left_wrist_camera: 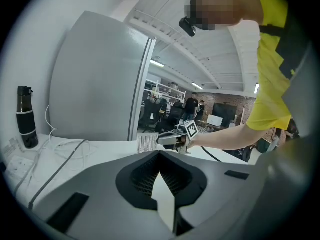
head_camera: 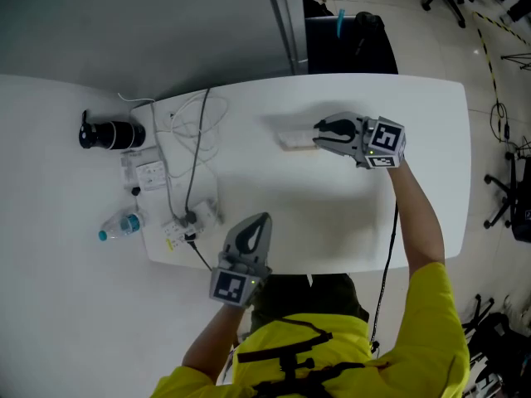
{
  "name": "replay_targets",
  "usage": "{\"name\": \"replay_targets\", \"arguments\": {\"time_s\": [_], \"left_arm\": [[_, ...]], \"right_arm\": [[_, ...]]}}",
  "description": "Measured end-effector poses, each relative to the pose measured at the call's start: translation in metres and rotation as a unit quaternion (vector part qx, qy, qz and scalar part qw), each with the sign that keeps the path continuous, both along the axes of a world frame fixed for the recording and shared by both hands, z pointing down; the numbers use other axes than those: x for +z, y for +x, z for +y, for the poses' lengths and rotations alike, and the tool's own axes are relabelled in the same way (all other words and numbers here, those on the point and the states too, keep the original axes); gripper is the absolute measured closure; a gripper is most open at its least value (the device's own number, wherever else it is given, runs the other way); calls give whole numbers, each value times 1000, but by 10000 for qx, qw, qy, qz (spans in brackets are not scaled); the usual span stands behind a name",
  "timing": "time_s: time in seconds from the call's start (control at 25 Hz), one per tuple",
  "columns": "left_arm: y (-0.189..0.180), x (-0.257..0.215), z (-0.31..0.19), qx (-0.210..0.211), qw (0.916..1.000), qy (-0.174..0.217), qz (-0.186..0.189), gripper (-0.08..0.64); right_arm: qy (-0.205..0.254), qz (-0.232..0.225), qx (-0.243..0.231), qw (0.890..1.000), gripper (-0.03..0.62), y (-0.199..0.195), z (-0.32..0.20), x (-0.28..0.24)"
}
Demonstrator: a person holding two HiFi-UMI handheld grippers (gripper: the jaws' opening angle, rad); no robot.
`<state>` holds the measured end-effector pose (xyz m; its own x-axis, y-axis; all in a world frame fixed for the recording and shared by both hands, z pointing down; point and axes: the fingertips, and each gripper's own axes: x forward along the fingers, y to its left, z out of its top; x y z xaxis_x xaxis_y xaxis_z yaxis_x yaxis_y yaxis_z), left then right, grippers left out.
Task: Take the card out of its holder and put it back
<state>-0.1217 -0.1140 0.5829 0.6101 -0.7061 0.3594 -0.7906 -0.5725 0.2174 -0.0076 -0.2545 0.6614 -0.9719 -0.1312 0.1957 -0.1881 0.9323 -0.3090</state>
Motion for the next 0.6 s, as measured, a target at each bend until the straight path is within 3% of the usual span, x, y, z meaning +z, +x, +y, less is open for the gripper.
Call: {"name": "replay_targets", "arguments": {"time_s": [0.12, 0.4, 0.6], "left_arm": [[2, 7, -7, 34, 10000, 24, 23, 557], [-1, 8, -12, 68, 9999, 70, 55, 557], [-7, -7, -12, 61, 9999, 141, 30, 557]], "right_arm": [[35, -75, -170, 9998, 565, -7, 2, 2], [186, -160, -262, 9994, 571, -11, 7, 0], [345, -202, -167, 9991, 571, -9, 0, -29]]}}
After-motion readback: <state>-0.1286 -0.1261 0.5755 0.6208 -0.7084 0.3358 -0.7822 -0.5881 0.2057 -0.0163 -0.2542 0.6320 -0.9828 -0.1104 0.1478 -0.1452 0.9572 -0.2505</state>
